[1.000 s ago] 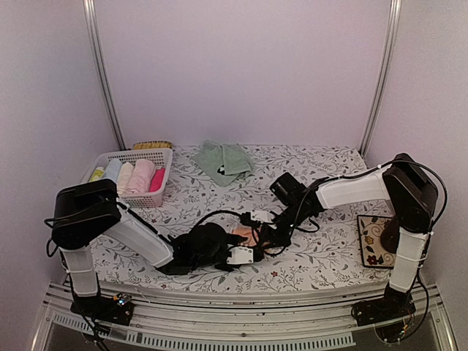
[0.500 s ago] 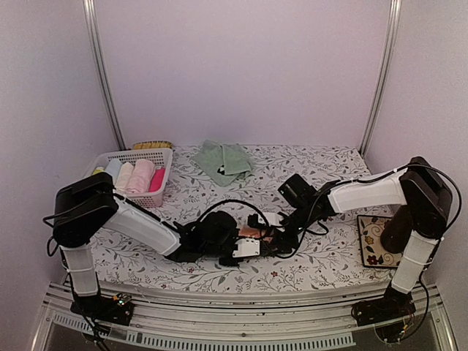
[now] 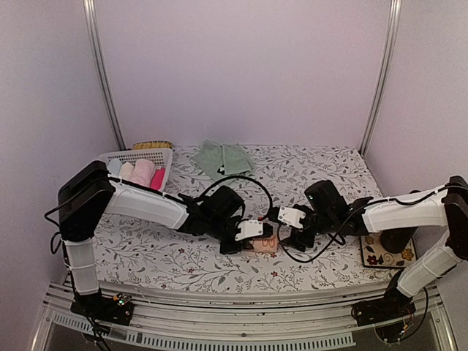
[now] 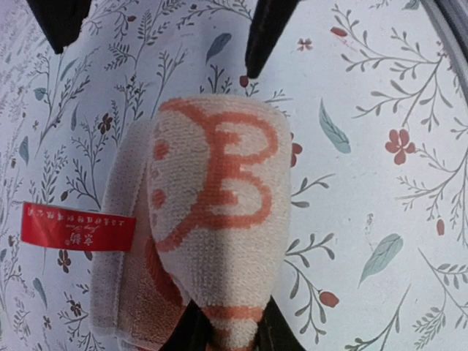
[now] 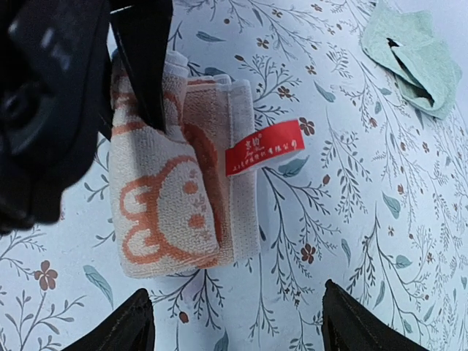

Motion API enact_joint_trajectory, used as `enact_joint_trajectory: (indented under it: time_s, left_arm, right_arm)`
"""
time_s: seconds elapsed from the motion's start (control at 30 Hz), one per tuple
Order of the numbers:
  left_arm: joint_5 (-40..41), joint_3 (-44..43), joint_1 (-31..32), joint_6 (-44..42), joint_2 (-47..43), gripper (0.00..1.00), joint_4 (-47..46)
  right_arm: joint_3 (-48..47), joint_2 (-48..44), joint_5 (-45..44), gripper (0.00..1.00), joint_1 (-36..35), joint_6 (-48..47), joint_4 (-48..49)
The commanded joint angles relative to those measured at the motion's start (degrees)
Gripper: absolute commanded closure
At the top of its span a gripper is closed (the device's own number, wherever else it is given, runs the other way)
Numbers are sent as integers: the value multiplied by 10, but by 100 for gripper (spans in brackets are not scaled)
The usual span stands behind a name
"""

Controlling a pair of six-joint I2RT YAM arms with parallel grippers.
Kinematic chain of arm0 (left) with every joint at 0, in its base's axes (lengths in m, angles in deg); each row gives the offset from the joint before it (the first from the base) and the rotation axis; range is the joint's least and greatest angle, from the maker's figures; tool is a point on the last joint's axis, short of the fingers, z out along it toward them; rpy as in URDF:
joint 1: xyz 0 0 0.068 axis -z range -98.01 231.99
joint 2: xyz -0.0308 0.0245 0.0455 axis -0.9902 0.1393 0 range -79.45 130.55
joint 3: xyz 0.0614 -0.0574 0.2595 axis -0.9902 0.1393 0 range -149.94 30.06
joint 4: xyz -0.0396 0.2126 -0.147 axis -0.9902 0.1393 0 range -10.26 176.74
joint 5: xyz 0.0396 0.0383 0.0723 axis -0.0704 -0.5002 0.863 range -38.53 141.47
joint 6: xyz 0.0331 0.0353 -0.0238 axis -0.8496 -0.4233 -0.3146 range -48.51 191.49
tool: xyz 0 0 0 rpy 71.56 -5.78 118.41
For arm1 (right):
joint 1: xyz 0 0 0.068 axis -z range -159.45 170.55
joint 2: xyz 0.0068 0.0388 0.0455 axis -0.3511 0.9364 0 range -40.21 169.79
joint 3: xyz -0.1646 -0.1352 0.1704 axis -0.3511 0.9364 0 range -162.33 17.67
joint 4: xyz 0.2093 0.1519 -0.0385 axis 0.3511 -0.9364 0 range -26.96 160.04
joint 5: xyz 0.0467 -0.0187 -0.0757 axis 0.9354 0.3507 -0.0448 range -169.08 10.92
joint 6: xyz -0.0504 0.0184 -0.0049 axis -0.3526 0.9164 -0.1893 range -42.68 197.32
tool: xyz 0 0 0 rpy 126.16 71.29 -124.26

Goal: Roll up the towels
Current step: Roll the towel at the center of the board.

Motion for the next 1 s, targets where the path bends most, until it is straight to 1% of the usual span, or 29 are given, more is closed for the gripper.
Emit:
enact_joint_trajectory:
  time_s: [0.0, 0.13, 0.27, 0.5, 0.63, 0.77, 0.8, 0.83, 0.87, 0.9, 0.97]
  left_arm:
    - [-78, -71, -25, 27, 57, 79, 143]
    - [-133, -160, -43, 37, 108, 77, 232]
    - [-190, -218, -59, 43, 143, 75, 282]
    - [-235, -261, -77, 49, 174, 73, 324]
    - [-265, -286, -91, 71, 187, 72, 337]
    - [-255, -323, -102, 113, 217, 75, 352]
    - [-256, -338, -103, 123, 230, 76, 363]
    - [-253, -350, -104, 135, 243, 78, 370]
    - [-243, -359, -104, 152, 256, 79, 372]
    - [-234, -367, -104, 163, 266, 79, 372]
    - [-234, -380, -105, 177, 280, 82, 377]
  right_arm:
    - [52, -37, -77, 21, -31, -22, 113]
    - [92, -40, -116, 21, -72, -53, 179]
    - [120, -45, -123, 21, -95, -82, 221]
    - [131, -55, -143, 22, -96, -70, 231]
    - [141, -68, -163, 22, -96, -54, 252]
    - [137, -95, -195, 22, -93, -3, 262]
    - [135, -104, -204, 20, -93, 31, 262]
    - [133, -115, -220, 9, -93, 62, 260]
    - [128, -124, -239, 0, -93, 90, 256]
    - [116, -129, -257, 1, -92, 149, 238]
    - [86, -130, -254, 1, -88, 220, 177]
